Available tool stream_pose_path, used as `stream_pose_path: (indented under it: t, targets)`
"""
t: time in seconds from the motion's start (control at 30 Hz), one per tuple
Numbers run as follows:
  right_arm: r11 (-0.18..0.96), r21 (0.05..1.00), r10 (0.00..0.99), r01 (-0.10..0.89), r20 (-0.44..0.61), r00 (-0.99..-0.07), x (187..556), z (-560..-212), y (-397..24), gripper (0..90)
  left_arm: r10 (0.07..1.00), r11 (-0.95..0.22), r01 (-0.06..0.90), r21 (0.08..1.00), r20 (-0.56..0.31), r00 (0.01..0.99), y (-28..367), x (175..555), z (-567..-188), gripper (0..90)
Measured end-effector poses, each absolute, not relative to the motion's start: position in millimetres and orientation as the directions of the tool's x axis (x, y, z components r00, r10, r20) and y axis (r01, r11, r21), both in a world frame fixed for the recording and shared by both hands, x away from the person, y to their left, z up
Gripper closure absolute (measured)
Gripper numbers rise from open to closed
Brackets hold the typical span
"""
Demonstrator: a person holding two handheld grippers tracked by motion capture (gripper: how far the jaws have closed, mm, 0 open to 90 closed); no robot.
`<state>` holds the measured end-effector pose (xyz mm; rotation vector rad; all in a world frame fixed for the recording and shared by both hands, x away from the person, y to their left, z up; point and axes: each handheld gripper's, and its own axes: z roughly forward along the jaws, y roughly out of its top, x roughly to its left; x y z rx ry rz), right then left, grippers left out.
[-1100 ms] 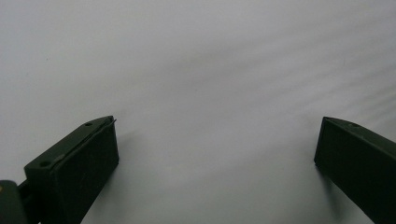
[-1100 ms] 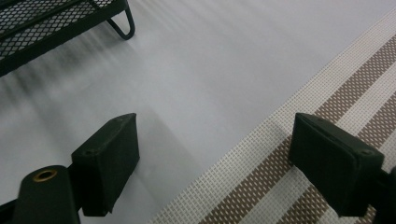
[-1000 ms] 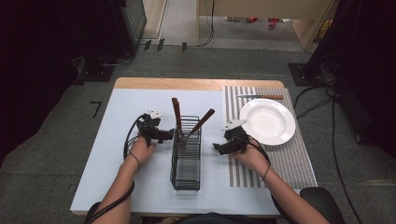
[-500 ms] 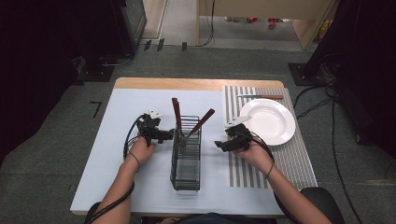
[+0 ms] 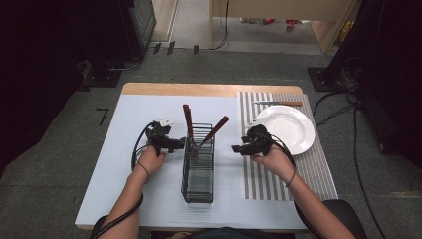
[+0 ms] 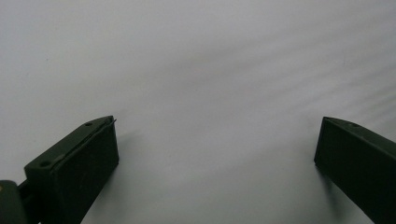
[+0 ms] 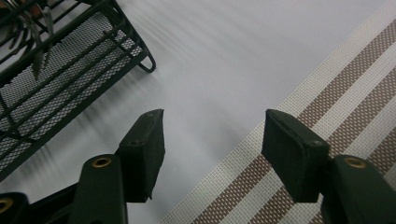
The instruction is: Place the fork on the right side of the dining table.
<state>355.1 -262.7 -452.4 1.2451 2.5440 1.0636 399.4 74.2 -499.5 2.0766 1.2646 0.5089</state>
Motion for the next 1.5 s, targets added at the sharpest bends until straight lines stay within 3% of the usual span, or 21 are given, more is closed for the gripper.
stream_pose_path:
  t: [0.4,0.57,1.0,1.5]
  targets:
    - [0.436,0.656,0.710,0.616,0.169,-0.684,360.1,-425.6,-262.4,40.4,0.888,-0.328,0.637,0.698,-0.004,0.461,74.2,399.3,-499.5,0.0]
    - [0.421,0.664,0.686,0.618,0.213,-0.696,364.8,-415.9,-261.0,38.9,0.888,-0.327,0.637,0.698,-0.004,0.460,74.1,399.3,-499.6,0.0]
    - [0.460,0.678,0.656,0.573,0.175,-0.734,376.0,-394.2,-252.5,39.4,0.888,-0.327,0.638,0.697,-0.004,0.461,74.2,399.6,-499.4,0.0]
    - [0.474,0.726,0.610,0.498,0.137,-0.781,362.5,-366.9,-248.5,40.2,0.887,-0.328,0.638,0.696,-0.005,0.462,74.4,399.4,-499.4,0.0]
